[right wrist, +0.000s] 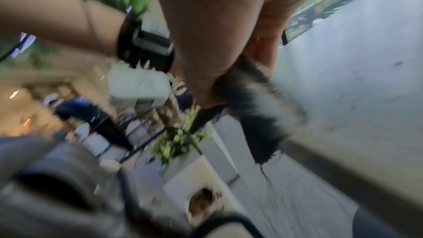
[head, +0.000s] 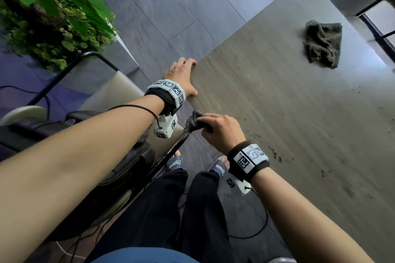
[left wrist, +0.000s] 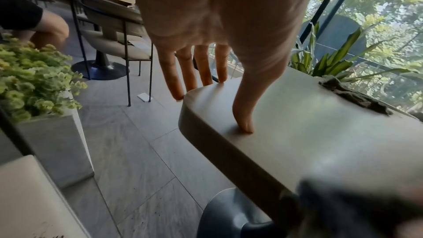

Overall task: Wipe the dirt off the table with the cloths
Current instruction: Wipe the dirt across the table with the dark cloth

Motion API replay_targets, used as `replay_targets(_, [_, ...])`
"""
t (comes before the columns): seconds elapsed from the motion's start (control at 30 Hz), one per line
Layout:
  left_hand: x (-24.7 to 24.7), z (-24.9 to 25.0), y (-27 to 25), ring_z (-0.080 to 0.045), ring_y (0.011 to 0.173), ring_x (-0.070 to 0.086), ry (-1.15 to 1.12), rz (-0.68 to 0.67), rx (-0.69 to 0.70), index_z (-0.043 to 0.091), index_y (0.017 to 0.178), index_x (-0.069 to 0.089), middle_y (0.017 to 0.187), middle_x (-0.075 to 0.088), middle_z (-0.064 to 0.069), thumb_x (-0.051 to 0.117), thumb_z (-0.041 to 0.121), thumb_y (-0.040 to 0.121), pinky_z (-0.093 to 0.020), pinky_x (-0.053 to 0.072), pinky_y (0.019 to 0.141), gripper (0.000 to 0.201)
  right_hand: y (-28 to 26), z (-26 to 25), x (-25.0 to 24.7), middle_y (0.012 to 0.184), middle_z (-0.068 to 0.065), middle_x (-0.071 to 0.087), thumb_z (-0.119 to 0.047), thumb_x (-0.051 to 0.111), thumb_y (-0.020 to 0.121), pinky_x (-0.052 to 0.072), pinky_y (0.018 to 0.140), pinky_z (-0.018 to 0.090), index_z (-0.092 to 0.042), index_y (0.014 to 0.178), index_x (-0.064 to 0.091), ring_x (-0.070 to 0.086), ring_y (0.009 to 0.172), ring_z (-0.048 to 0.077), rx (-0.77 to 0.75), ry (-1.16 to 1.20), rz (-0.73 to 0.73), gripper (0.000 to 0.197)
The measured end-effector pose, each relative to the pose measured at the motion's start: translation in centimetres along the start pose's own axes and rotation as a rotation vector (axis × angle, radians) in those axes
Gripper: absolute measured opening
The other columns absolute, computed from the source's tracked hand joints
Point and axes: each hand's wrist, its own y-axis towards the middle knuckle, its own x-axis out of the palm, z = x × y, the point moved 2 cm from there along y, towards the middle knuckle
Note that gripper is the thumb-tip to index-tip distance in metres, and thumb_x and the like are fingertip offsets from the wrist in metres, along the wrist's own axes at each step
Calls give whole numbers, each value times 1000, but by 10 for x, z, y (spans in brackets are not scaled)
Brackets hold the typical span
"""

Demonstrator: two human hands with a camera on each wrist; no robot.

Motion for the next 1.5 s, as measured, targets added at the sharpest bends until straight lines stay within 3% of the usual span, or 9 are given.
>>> replay_targets(0.2, [2, 15, -5, -23, 132, 38, 183, -46, 127, 30, 149, 40, 145, 35, 0, 93, 39, 61, -41, 39, 107, 102, 41, 89, -76, 109, 3, 70, -7, 61, 72, 45, 93, 22, -20, 102, 74, 64, 99, 19, 255, 107, 381, 36])
replay_targets(0.37, [7, 23, -5, -23, 152, 15, 240, -106, 169, 23, 157, 28, 165, 15, -3, 94, 36, 63, -40, 24, 121, 116, 46, 136, -64, 146, 7, 47, -5, 53, 82, 38, 107, 33, -24, 134, 57, 48, 129, 29, 660, -89, 127, 55])
replay_targets(0.43, [8, 27, -3, -20, 155, 7, 258, -160, 207, 22, 159, 25, 169, 7, -1, 93, 29, 66, -39, 21, 123, 115, 43, 121, -52, 153, 7, 36, -2, 53, 83, 39, 104, 37, -23, 142, 47, 40, 135, 28, 620, -163, 80, 63])
replay_targets(0.53, [7, 38, -4, -22, 155, 12, 321, -241, 245, 33, 157, 27, 169, 5, 4, 94, 22, 66, -50, 37, 115, 114, 30, 98, -29, 156, 2, 31, 2, 50, 81, 37, 107, 38, -24, 143, 45, 30, 143, 22, 541, -128, 92, 68])
replay_targets(0.73, [5, 61, -10, -39, 152, 13, 525, -285, 252, 35, 160, 11, 167, 1, -14, 93, 24, 68, -50, 44, 106, 124, -26, 35, 33, 137, -6, 57, -1, 66, 79, 59, 82, 36, -29, 116, 67, 56, 123, 20, 234, -105, 102, 47])
replay_targets(1.03, [20, 74, -15, -48, 151, -9, 581, -336, 216, 27, 160, -6, 163, -18, -26, 92, 36, 68, -49, 34, 116, 134, -77, 22, 26, 124, 0, 66, 10, 67, 66, 57, 86, 34, -19, 101, 75, 62, 116, 20, 1, 95, 230, 46])
replay_targets(1.2, [21, 75, -13, -51, 148, -15, 507, -410, 209, 24, 160, -7, 160, -24, -29, 93, 33, 67, -57, 22, 121, 137, -23, 101, -54, 129, 13, 61, 3, 56, 67, 46, 102, 29, -18, 106, 74, 60, 116, 22, 257, 121, 461, 48])
replay_targets(1.37, [23, 76, -11, -53, 146, -19, 495, -441, 202, 21, 160, -10, 157, -28, -31, 91, 30, 71, -60, 17, 121, 135, 13, 172, -82, 146, 10, 47, -11, 53, 79, 33, 110, 27, -22, 127, 64, 49, 129, 28, 711, 40, 301, 51])
replay_targets(1.5, [25, 78, -7, -56, 145, -17, 506, -450, 198, 19, 160, -9, 157, -27, -34, 91, 30, 71, -63, 18, 120, 134, 10, 154, -61, 153, 6, 38, -4, 50, 83, 37, 106, 35, -25, 136, 54, 45, 133, 27, 741, -57, 250, 57])
